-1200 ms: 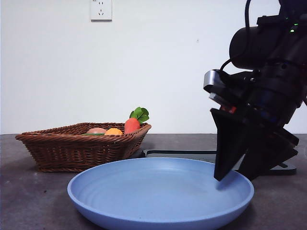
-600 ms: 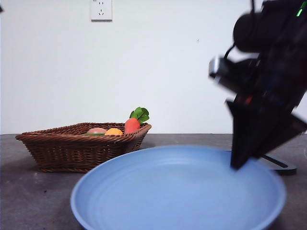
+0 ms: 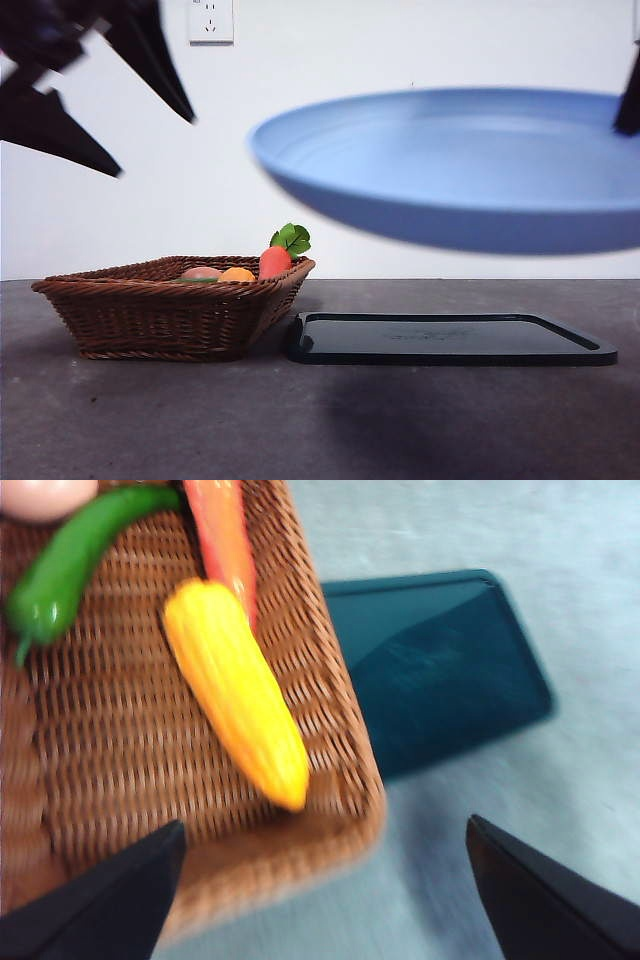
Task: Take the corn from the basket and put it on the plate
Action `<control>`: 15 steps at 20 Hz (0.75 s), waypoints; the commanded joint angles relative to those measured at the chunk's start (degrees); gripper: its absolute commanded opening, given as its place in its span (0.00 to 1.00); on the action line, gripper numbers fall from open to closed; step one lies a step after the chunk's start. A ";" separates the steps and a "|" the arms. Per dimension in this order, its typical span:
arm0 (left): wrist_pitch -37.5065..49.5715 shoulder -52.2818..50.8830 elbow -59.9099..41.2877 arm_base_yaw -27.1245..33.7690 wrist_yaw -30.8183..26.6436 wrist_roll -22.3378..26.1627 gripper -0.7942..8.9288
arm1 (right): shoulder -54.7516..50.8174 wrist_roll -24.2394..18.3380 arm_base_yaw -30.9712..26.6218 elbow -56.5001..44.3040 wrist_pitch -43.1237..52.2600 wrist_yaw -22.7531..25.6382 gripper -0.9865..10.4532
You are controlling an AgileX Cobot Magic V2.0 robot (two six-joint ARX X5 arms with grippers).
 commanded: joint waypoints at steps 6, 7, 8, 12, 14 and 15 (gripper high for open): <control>0.66 22.77 14.25 -4.33 -4.57 0.37 0.55 | -10.75 5.05 -0.13 0.72 -1.70 3.10 0.09; 0.42 25.53 15.72 -4.90 -7.08 0.37 0.55 | -11.74 5.46 -0.13 0.72 -2.38 3.15 0.09; 0.35 27.67 16.72 -5.22 -8.83 0.37 0.55 | -12.46 5.60 -0.13 0.72 -3.04 3.17 0.09; 1.20 32.13 17.20 -5.75 -13.00 0.31 0.55 | -13.66 5.84 -0.13 0.72 -4.98 3.39 0.09; 1.66 33.38 17.20 -5.75 -14.16 0.31 0.53 | -13.66 5.79 -0.13 0.72 -5.18 3.41 0.09; 1.97 34.05 17.20 -5.84 -14.16 0.28 0.52 | -13.66 5.79 -0.13 0.72 -5.18 3.41 0.09</control>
